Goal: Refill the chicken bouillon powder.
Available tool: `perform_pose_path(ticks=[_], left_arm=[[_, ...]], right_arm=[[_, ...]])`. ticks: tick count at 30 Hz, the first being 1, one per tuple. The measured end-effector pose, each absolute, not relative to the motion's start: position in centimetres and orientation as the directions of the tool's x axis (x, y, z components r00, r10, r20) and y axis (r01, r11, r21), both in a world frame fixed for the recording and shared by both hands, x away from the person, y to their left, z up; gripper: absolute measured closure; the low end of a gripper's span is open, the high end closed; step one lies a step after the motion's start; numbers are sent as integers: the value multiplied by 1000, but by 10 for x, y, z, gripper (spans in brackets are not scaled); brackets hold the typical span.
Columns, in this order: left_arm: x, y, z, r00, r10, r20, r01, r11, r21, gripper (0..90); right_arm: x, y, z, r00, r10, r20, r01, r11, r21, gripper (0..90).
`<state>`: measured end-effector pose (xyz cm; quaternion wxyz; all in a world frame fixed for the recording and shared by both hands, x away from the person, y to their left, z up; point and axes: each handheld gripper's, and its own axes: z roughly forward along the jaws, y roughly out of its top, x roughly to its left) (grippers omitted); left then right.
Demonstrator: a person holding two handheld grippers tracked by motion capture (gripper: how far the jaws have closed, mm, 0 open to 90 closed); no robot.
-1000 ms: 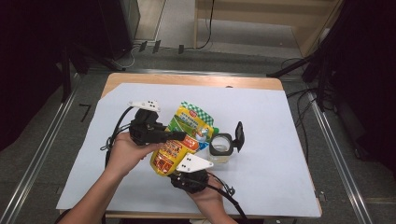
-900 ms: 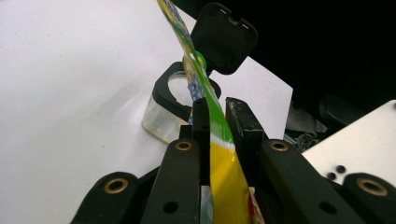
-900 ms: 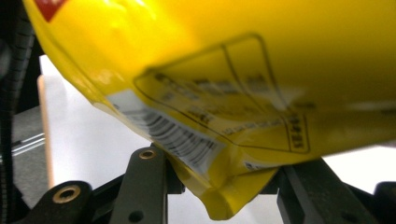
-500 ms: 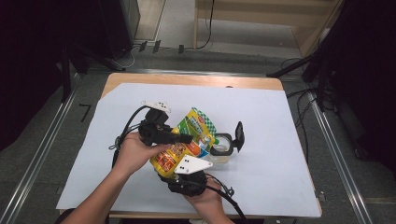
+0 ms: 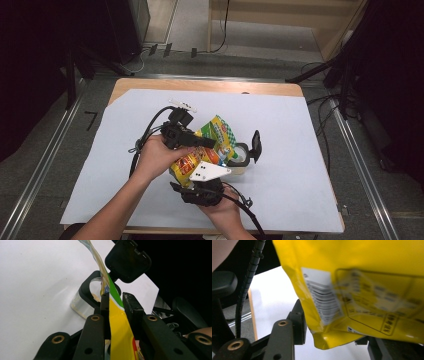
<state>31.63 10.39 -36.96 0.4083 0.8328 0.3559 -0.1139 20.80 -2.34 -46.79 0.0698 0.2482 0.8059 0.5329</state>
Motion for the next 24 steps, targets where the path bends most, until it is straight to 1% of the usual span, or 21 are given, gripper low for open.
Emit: perform_pose_path(ticks=[7, 10, 13, 16, 20, 24], left_arm=[[322, 103, -372, 699, 499, -513, 712, -418, 564, 790], [324, 103, -371, 689, 500, -524, 722, -420, 549, 788], [326, 100, -369, 699, 507, -505, 713, -434, 551, 777], [325, 97, -368, 704, 508, -496, 707, -439, 555, 753], [325, 97, -367, 705, 509, -494, 706, -438, 557, 708], [323, 99, -364, 707, 500, -500, 704, -428, 567, 678]], right_arm=[[208, -21, -468, -875, 465, 137, 314, 329, 890, 540], [208, -21, -466, -873, 473, 117, 304, 339, 890, 598], [210, -21, -463, -873, 471, 124, 310, 339, 888, 603], [211, -23, -462, -864, 481, 149, 326, 309, 894, 606], [214, -26, -462, -847, 485, 220, 376, 254, 891, 614], [214, -28, -461, -841, 485, 239, 386, 228, 894, 619]])
